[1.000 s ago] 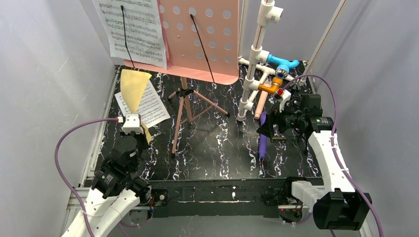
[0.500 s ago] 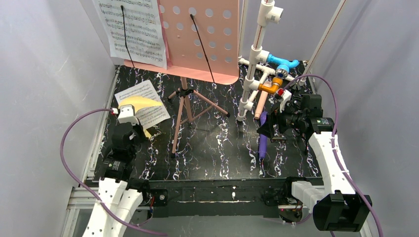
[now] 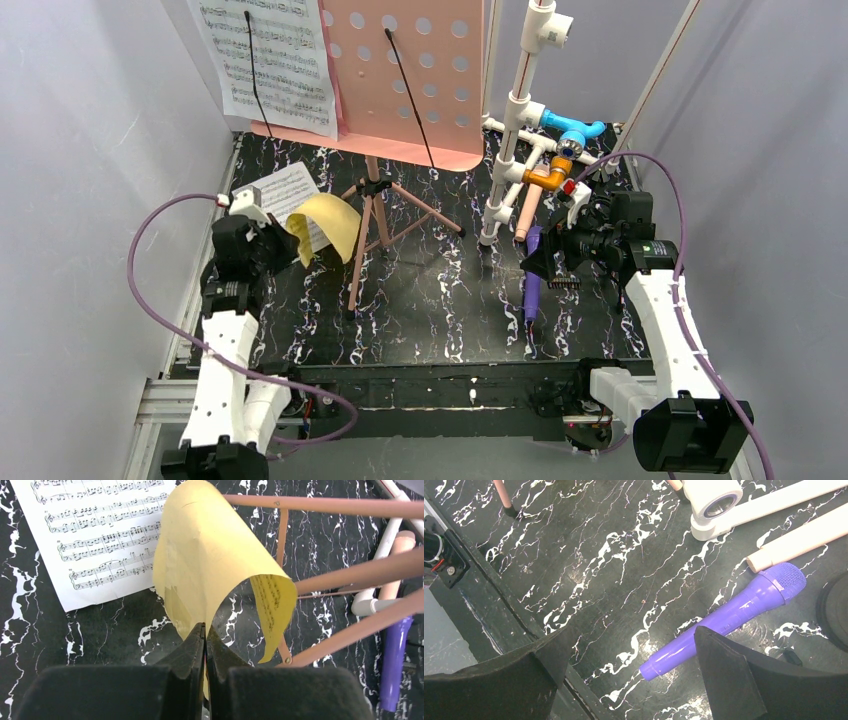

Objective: Pack up the instrument practice props
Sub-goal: Place the sheet music at the center of the board.

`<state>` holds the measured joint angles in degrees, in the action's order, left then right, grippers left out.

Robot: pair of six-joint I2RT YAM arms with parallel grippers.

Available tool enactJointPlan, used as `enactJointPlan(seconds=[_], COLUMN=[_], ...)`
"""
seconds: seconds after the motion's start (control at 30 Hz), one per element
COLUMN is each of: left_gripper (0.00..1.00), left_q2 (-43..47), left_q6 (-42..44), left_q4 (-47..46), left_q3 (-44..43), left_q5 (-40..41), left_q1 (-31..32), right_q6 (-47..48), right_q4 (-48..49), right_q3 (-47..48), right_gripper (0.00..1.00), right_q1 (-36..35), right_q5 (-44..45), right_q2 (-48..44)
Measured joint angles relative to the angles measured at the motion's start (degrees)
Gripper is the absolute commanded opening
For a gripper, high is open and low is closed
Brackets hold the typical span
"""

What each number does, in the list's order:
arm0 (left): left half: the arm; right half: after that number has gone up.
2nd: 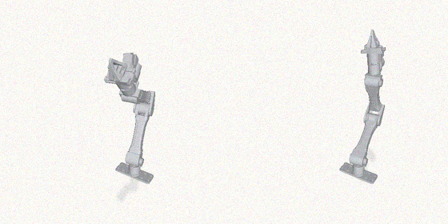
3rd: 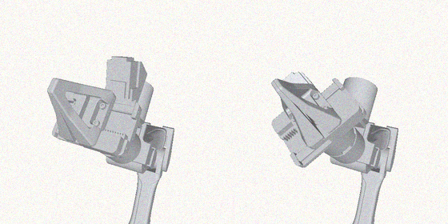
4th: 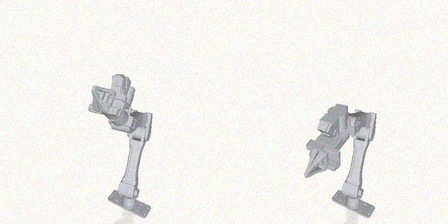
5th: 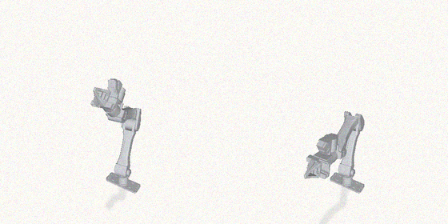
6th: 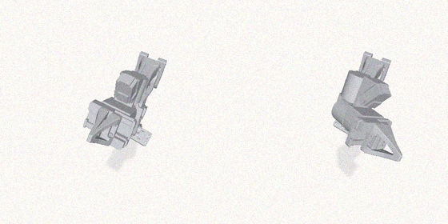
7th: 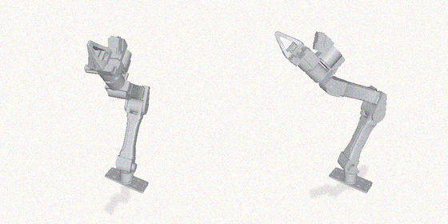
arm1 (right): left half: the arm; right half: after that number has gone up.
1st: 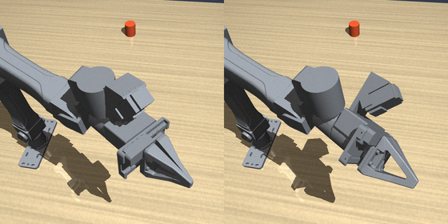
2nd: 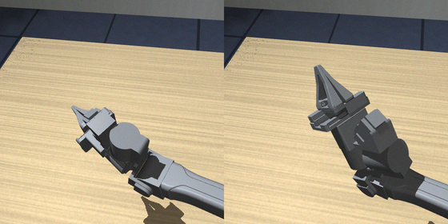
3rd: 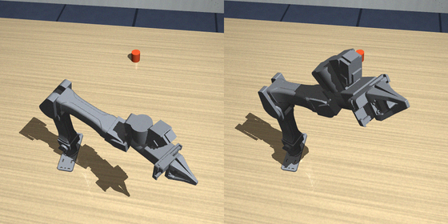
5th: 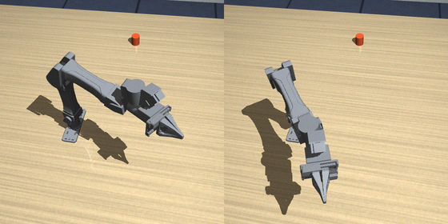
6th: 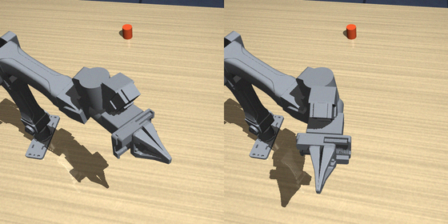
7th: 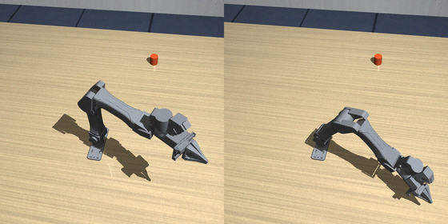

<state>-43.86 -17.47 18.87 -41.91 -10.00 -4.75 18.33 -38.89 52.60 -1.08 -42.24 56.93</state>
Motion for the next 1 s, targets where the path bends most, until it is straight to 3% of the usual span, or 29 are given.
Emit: enactJointPlan(seconds=[0.37, 0.5, 0.67, 1.0], left_gripper=[0.0, 0.0, 0.0, 0.0], left_q2=[-21.9, -30.6, -37.8, -40.4], left_q6=[-9.9, -11.8, -10.0, -4.5], left_q4=[-5.4, -6.3, -3.6, 1.3], left_q3=[-7.4, -9.9, -14.1, -14.6], left_q5=[-20.9, -26.5, -29.2, -26.9], left_q1=[-17.4, -21.0, -23.1, -23.8], right_q6=[0.1, 0.1, 0.1, 0.1], right_q4=[0.0, 0.0, 0.0, 0.0], right_q3=[0.0, 0.0, 0.0, 0.0], right_gripper=[1.0, 1.0, 1.0, 1.0], right_q1=[0.0, 0.0, 0.0, 0.0], right_q5=[-0.4, -0.5, -0.6, -1.2], right_q2=[-0.8, -1.2, -1.5, -1.5])
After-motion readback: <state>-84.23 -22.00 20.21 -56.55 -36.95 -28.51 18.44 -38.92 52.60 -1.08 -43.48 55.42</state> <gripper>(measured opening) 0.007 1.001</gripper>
